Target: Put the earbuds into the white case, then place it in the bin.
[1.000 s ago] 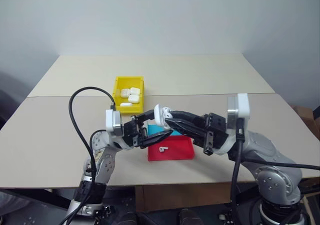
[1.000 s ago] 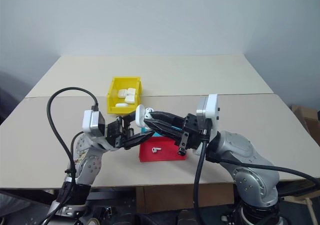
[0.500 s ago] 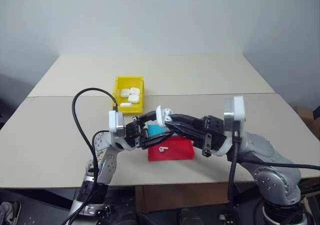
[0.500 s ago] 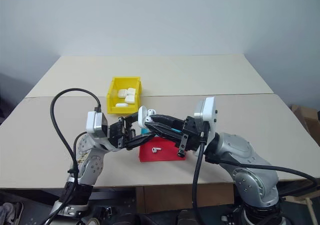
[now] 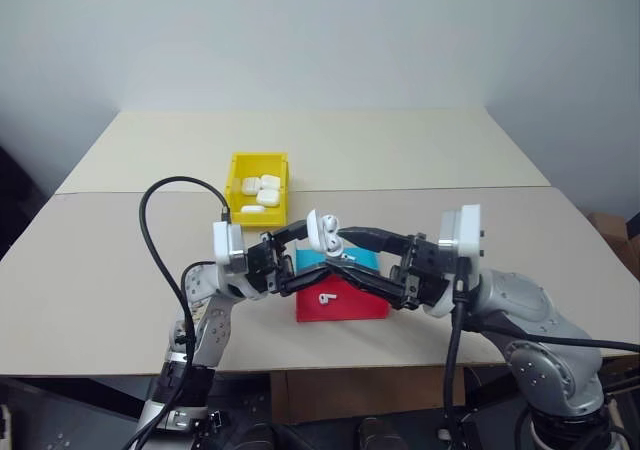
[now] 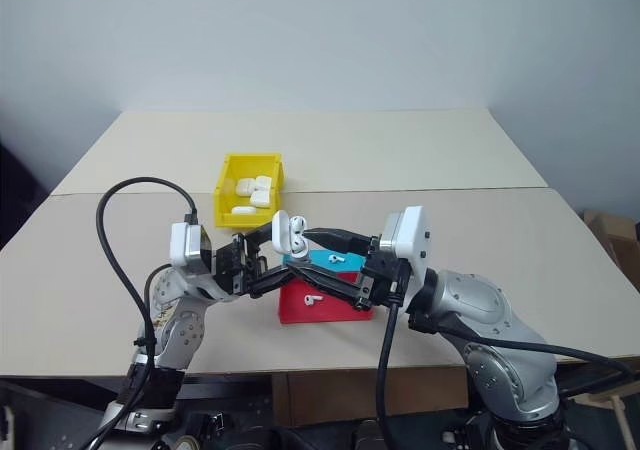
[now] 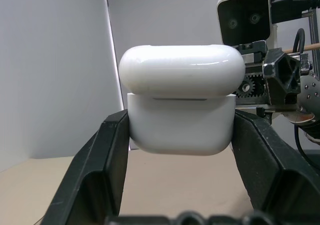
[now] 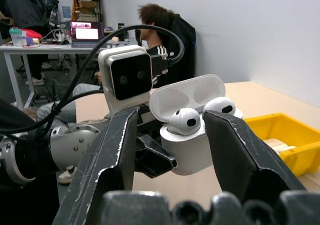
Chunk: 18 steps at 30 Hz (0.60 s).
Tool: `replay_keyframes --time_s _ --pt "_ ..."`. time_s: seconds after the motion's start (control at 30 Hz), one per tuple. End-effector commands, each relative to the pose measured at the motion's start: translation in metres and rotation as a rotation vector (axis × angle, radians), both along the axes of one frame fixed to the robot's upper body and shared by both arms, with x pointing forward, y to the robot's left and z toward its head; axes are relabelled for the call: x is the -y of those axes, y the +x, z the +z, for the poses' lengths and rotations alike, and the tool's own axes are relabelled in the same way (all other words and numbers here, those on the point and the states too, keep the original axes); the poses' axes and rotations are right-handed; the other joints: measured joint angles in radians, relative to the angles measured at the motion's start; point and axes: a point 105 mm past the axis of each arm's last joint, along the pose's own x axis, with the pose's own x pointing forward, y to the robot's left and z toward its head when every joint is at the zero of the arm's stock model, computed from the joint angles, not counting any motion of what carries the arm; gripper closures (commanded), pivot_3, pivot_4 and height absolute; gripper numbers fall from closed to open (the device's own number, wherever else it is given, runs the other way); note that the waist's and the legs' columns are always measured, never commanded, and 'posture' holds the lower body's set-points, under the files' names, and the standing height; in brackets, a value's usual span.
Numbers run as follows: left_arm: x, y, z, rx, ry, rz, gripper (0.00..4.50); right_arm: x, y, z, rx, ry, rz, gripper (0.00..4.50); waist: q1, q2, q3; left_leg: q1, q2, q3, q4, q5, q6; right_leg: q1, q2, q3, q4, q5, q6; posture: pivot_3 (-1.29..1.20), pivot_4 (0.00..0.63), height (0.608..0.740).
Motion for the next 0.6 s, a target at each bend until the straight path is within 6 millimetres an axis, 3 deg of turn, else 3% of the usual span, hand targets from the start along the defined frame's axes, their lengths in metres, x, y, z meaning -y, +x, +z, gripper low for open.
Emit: replay_keyframes --time_s 0.03,0.17,0.3,0.4,0.5,0.6 --pt "-0.001 -0.001 0.006 0.05 -0.004 0.01 1.73 0.005 -0.003 0.005 0.039 -0.005 0.004 1.95 0.0 0.0 0.0 0.0 0.0 0.0 0.0 0.0 0.0 0.0 0.0 0.0 0.0 0.0 0.0 0.0 0.15 0.74" --pt "0.0 0.005 0.0 0.05 0.03 0.032 1.73 0.021 0.002 0.019 0.043 -0.014 -0.016 1.95 0.002 0.0 0.0 0.0 0.0 0.0 0.0 0.0 0.0 0.0 0.0 0.0 0.0 0.0 0.0 0.0 0.15 0.74" --pt "0.009 0.015 -0.001 0.049 0.029 0.049 1.73 0.02 -0.005 0.042 0.12 -0.041 0.007 1.95 0.002 -0.001 0.0 0.0 0.0 0.0 0.0 0.0 0.0 0.0 0.0 0.0 0.0 0.001 0.0 0.0 0.15 0.74" --pt "0.019 0.022 0.001 0.07 0.034 0.052 1.73 0.014 -0.002 0.056 0.099 -0.032 0.011 2.55 0.002 -0.001 0.0 0.0 0.0 0.0 0.0 0.0 0.0 0.0 0.0 0.0 -0.001 0.0 0.0 0.0 0.15 0.74" --pt "0.028 0.034 0.004 0.081 0.032 0.082 1.73 0.01 0.006 0.052 0.075 -0.068 -0.036 3.6 0.006 -0.001 0.0 -0.001 0.0 0.0 0.0 0.0 0.0 0.0 0.0 0.0 -0.002 0.001 0.0 0.0 0.15 0.74" --pt "0.035 0.036 0.012 0.095 0.012 0.079 1.73 0.002 0.001 0.042 0.079 -0.106 -0.016 4.48 0.008 -0.001 0.0 -0.002 0.0 0.0 0.0 0.0 0.0 0.0 0.0 0.0 -0.002 0.001 0.0 0.0 0.15 0.74"
